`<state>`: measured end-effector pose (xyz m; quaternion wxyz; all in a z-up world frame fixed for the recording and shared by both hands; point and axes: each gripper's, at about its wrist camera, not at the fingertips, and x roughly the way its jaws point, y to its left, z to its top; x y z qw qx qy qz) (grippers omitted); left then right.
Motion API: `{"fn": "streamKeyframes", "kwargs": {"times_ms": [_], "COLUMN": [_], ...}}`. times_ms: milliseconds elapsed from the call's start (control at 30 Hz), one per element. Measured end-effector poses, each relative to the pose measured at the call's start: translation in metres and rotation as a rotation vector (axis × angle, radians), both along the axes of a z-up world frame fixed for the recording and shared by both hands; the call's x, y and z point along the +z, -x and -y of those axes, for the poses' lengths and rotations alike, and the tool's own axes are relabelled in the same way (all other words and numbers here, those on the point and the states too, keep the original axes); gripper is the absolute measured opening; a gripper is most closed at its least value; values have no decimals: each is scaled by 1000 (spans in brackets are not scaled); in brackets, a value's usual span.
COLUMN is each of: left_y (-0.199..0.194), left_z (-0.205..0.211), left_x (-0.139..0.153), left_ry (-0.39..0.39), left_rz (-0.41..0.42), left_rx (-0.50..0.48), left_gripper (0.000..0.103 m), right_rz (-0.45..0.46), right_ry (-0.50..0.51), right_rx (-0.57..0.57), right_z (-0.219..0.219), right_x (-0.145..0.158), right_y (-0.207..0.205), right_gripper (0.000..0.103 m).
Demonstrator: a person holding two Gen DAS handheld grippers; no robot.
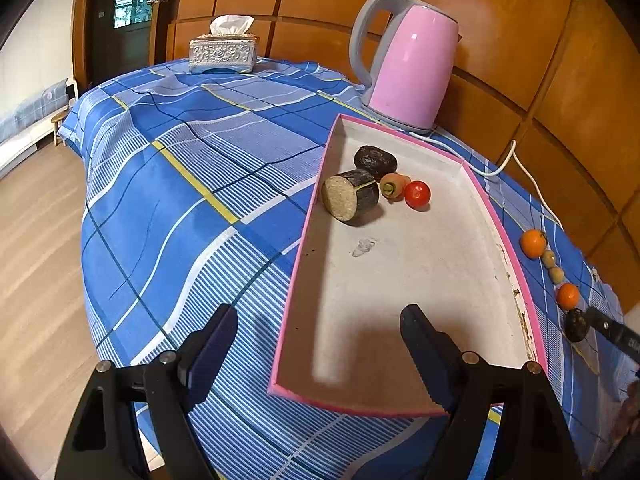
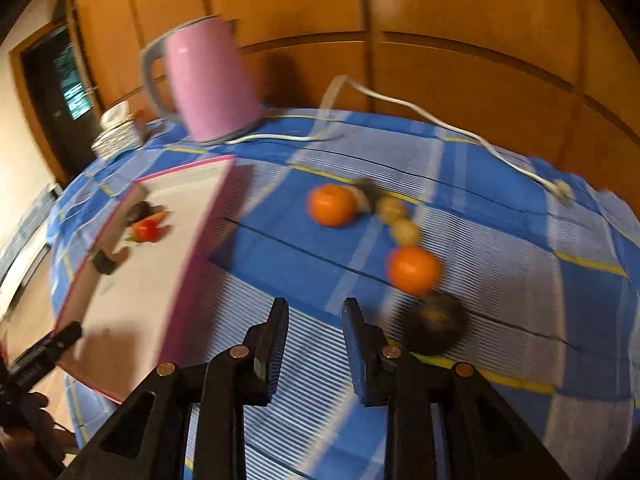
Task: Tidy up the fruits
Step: 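Drop the carrot into the tray beside the tomato, withdraw right tool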
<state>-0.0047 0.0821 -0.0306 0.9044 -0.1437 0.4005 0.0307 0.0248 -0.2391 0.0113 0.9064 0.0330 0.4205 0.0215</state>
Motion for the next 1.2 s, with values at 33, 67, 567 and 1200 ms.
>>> {"fn": "streamKeyframes", "kwargs": {"times_ms": [33, 67, 567, 1200], "left_y": [0, 1, 0, 2], "left_z": [0, 1, 4, 5], "left_x": [0, 0, -1, 12], "left_ry": [-1, -1, -10, -31], "left_rz": [0, 0, -4, 50], "left_rx": [-1, -1, -9, -20], "left_gripper": [84, 84, 84, 84], "right_rz": [2, 5, -7, -15], "right_ry": [4, 9, 81, 181], "right_rx": [-26, -63, -530, -857], "right_z": [7, 18, 126, 189], "right_x": [-1, -2, -19, -42], "right_y": [5, 11, 57, 89], "right_gripper": [28, 28, 28, 30]}}
